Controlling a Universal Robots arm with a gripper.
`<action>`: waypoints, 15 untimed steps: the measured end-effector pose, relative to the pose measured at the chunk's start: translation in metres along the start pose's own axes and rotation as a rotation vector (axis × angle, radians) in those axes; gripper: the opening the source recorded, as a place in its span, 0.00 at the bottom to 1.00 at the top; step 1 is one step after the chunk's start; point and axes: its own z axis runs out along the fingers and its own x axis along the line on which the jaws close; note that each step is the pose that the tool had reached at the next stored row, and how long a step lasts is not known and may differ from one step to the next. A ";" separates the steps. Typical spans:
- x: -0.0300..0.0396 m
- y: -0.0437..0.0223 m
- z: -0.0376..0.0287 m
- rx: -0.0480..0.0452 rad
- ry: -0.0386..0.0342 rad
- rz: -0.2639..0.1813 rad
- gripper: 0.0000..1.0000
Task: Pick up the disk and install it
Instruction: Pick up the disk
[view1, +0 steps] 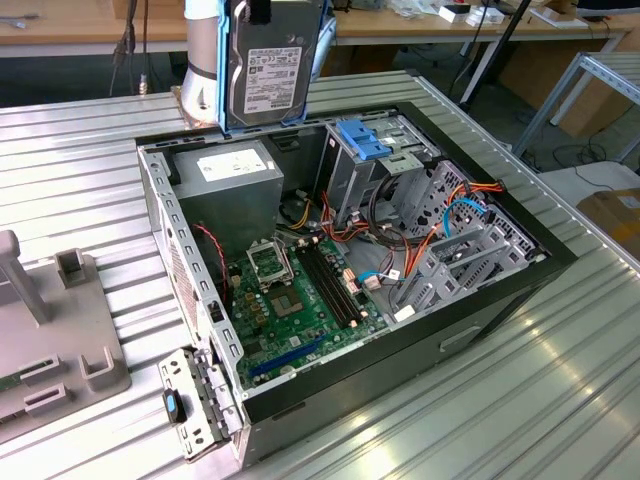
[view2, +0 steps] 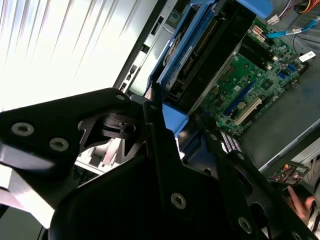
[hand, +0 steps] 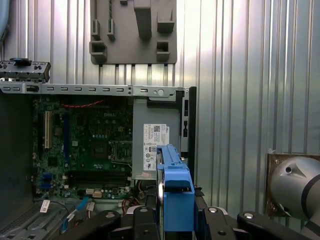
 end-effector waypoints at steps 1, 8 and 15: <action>0.0000 -0.0001 0.0000 0.0000 0.0000 0.000 0.37; 0.0000 -0.0002 0.0000 0.0000 0.0000 0.000 0.37; 0.0003 -0.0029 0.0000 0.0001 -0.0002 0.000 0.37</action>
